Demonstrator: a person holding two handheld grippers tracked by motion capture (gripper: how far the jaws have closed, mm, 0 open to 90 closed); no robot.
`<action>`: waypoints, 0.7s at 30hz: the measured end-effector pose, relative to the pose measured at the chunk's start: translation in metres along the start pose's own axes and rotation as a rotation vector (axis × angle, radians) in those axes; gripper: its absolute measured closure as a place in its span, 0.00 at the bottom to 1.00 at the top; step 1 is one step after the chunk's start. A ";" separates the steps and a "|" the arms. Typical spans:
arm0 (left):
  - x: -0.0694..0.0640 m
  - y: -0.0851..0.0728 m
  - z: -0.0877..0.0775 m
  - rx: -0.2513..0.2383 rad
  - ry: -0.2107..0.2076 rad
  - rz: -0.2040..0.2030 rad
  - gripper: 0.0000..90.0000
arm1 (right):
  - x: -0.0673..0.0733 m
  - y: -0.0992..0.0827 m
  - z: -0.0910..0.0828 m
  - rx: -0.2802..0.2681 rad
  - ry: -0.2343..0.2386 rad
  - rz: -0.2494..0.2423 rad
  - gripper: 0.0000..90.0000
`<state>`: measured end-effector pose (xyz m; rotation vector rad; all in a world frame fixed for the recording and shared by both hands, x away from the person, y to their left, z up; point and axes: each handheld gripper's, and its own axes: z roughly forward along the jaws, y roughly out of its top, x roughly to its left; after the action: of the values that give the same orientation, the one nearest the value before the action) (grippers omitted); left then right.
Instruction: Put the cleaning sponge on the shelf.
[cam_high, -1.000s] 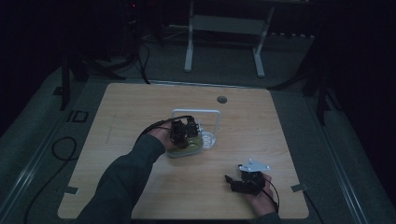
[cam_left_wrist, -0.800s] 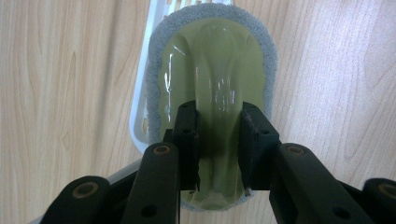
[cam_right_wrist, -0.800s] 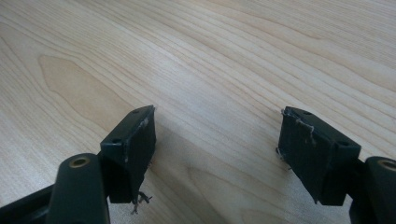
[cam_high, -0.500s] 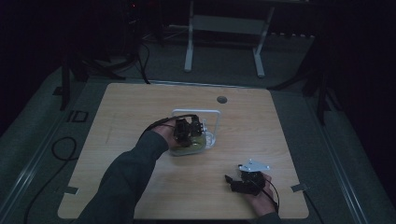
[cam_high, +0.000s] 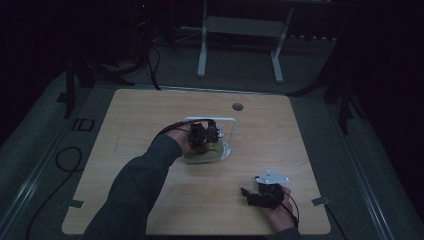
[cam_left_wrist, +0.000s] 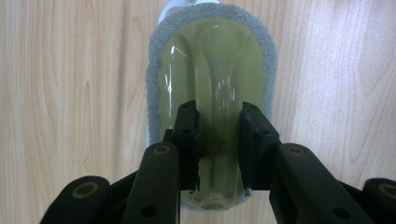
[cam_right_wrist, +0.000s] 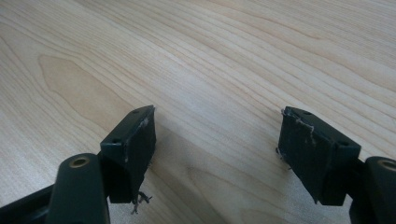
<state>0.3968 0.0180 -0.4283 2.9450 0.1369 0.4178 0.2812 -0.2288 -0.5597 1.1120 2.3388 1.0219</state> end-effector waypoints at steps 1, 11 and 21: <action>0.000 0.000 0.001 -0.001 -0.003 0.000 0.79 | 0.000 0.000 0.000 0.000 0.000 0.001 0.30; 0.000 0.003 0.010 0.001 0.003 0.038 0.79 | 0.000 0.000 0.000 0.000 0.000 0.001 0.30; 0.000 0.009 0.017 0.008 0.032 0.066 0.79 | 0.000 0.000 0.000 0.001 0.001 0.001 0.30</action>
<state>0.4027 0.0063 -0.4430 2.9581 0.0455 0.4744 0.2812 -0.2288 -0.5596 1.1138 2.3396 1.0226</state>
